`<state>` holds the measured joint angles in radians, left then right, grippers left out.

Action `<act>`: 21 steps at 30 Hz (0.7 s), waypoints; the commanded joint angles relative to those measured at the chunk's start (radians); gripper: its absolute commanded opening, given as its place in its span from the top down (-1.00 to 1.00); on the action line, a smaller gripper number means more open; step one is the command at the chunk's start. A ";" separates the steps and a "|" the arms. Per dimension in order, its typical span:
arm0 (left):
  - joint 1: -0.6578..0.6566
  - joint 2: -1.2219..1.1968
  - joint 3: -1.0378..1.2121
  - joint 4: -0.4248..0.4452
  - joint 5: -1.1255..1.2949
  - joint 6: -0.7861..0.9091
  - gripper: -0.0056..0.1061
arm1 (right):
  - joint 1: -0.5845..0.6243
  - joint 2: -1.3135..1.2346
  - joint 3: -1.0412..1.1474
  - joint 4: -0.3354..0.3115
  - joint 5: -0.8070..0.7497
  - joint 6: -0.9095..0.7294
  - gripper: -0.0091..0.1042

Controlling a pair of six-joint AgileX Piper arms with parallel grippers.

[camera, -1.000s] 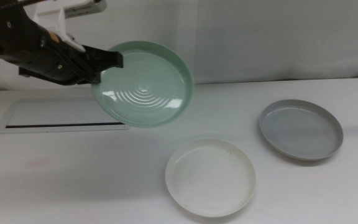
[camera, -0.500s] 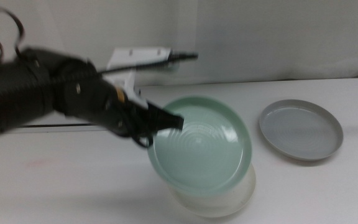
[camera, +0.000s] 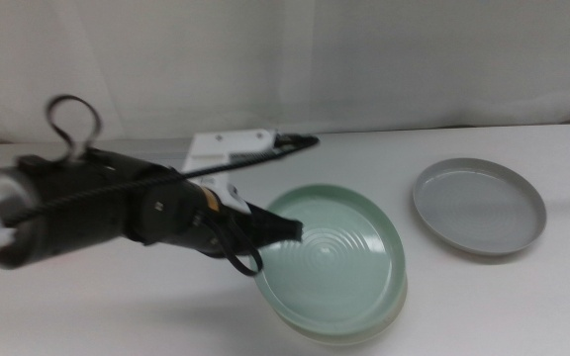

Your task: Stack the three bowls on top of each other.

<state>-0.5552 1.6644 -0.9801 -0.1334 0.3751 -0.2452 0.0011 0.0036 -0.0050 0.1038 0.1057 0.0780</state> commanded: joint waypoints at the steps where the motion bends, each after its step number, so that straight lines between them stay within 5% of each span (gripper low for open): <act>1: -0.023 0.037 -0.005 -0.014 -0.030 -0.010 0.95 | 0.002 -0.032 0.041 -0.006 -0.011 -0.004 -0.98; 21: -0.052 0.194 -0.096 -0.005 0.007 -0.018 0.95 | 0.002 -0.032 0.041 -0.006 -0.011 -0.004 -0.98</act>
<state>-0.6025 1.8561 -1.0743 -0.1517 0.3795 -0.2572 0.0011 0.0036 -0.0050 0.1038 0.1057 0.0801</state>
